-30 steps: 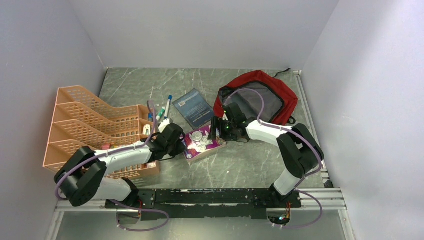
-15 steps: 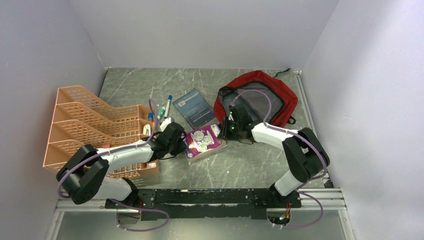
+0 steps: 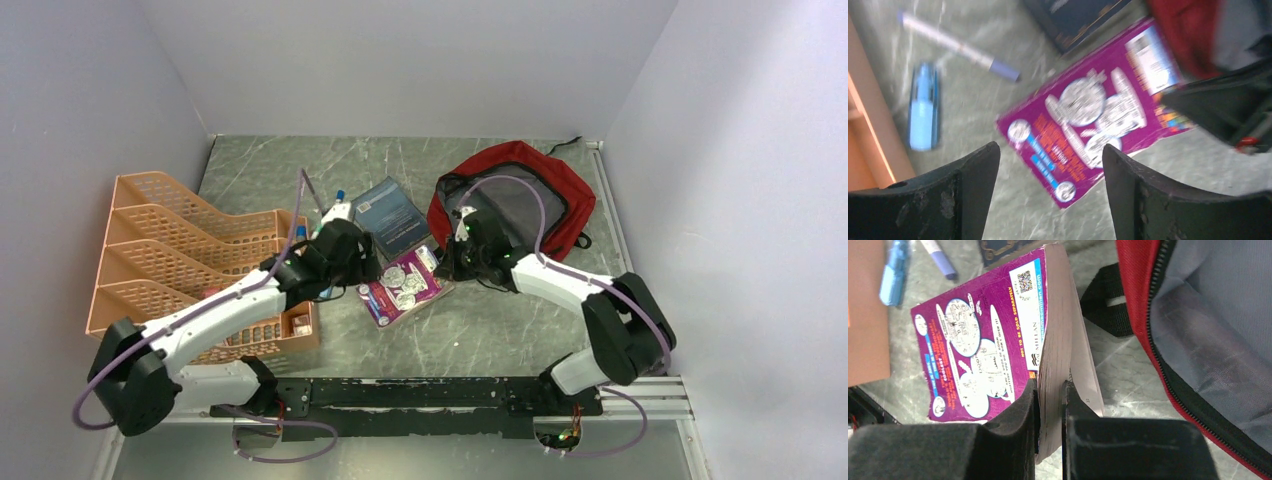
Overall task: Pack the student bag
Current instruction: Pick up the book from the center of the board.
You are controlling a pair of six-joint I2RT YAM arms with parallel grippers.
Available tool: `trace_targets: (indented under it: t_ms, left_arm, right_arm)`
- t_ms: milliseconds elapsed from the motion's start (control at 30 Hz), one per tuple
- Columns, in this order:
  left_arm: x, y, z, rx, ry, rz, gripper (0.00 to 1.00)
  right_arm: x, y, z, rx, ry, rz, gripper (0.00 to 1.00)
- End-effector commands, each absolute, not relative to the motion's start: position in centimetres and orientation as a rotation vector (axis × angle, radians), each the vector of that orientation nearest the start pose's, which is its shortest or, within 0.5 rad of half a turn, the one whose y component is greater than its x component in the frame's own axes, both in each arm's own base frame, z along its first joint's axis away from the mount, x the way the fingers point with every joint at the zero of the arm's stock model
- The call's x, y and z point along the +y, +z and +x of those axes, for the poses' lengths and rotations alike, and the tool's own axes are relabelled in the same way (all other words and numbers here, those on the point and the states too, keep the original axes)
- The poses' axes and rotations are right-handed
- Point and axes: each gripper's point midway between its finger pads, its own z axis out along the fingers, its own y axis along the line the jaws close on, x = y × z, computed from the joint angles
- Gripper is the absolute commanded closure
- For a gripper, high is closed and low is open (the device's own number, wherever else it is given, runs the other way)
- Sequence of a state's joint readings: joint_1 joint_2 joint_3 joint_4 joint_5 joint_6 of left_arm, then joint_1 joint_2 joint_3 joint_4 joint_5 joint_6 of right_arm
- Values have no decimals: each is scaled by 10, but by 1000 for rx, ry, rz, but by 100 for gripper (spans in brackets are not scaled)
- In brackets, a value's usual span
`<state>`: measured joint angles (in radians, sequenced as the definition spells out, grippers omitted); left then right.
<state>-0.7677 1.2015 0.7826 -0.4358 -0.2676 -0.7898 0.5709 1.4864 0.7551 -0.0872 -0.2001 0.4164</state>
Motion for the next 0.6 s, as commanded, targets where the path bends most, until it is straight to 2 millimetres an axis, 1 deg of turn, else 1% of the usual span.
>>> trace_targets:
  t_ms: [0,33,100,133,167,267,367,433,567]
  left_arm:
    - [-210,173,264,2226,-370,125,22]
    - [-211,180,268,2202,-358,170,22]
    - [-217,185,272,2165,-352,283,21]
    - [-221,184,271,2148,-354,365,21]
    - [-224,182,270,2129,-359,440,20]
    - [-231,180,268,2081,-395,542,20]
    - [-245,183,259,2018,-489,647,19]
    - [-253,182,253,1988,-545,706,17]
    - [-267,171,245,1982,-600,839,17]
  right_arm:
    - [252,94,278,2233,753,-513,100]
    - [254,102,278,2179,761,-560,100]
    - [256,116,275,2069,760,-621,100]
    - [255,120,272,2025,763,-637,100]
    - [257,132,272,1954,778,-653,100]
    - [257,153,263,1816,803,-686,100]
    - [256,165,256,1733,802,-708,100]
    - [257,169,251,1700,818,-727,100]
    - [261,175,242,1645,846,-771,100]
